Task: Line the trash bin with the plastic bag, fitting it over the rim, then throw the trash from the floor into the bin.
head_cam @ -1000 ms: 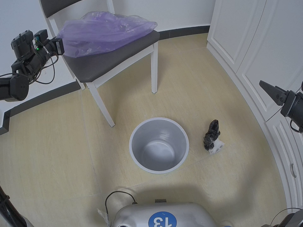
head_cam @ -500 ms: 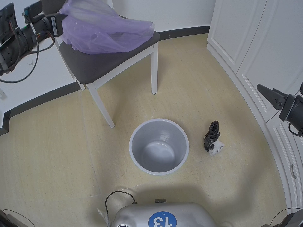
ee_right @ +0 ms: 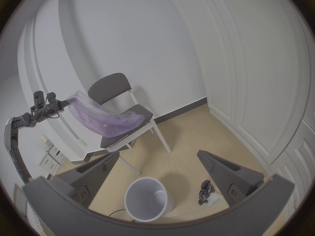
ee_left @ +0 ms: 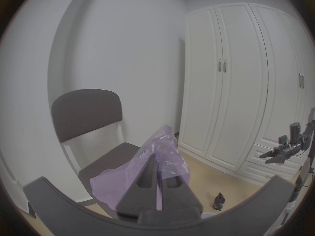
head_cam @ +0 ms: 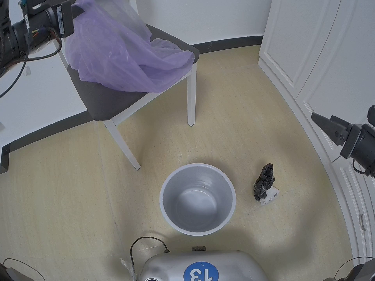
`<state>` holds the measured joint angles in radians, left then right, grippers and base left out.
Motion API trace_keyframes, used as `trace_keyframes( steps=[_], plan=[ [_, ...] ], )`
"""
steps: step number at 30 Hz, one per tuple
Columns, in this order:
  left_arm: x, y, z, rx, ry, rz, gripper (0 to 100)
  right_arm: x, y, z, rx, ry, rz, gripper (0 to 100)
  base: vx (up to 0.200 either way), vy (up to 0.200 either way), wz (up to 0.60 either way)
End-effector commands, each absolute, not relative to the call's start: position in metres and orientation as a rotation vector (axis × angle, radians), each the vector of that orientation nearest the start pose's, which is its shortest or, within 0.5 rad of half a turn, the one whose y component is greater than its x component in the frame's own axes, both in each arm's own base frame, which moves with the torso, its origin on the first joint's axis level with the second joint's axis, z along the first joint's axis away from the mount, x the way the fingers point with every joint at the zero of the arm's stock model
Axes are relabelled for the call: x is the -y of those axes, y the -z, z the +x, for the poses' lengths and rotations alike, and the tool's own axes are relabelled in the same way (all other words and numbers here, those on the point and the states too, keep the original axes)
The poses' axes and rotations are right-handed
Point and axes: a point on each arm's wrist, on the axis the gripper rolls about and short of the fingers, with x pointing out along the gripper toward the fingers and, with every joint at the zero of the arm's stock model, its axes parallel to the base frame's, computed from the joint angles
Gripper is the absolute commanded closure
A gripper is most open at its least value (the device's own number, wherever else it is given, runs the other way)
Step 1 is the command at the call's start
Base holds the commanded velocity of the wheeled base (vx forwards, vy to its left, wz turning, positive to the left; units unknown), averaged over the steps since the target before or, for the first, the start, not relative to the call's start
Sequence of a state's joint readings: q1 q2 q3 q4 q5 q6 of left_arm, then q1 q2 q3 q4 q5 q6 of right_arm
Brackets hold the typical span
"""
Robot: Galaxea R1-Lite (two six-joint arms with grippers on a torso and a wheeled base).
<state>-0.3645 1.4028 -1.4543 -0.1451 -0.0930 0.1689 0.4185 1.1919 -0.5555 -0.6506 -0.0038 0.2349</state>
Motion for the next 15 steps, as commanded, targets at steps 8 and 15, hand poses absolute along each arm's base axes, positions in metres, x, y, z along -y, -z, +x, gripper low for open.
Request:
trace_keyframes(
  steps=[8, 15],
  plan=[
    [0.105, -0.445, 0.162, 0.318, 0.594, 0.098, 100, -0.129, -0.205, 0.224, -0.16, -0.507, 0.317, 0, 0.0, 0.0, 0.0],
    [0.114, -0.451, 0.132, 0.317, 0.683, 0.125, 100, -0.135, -0.199, 0.238, -0.126, -0.505, 0.379, 0, 0.0, 0.0, 0.0]
  ],
)
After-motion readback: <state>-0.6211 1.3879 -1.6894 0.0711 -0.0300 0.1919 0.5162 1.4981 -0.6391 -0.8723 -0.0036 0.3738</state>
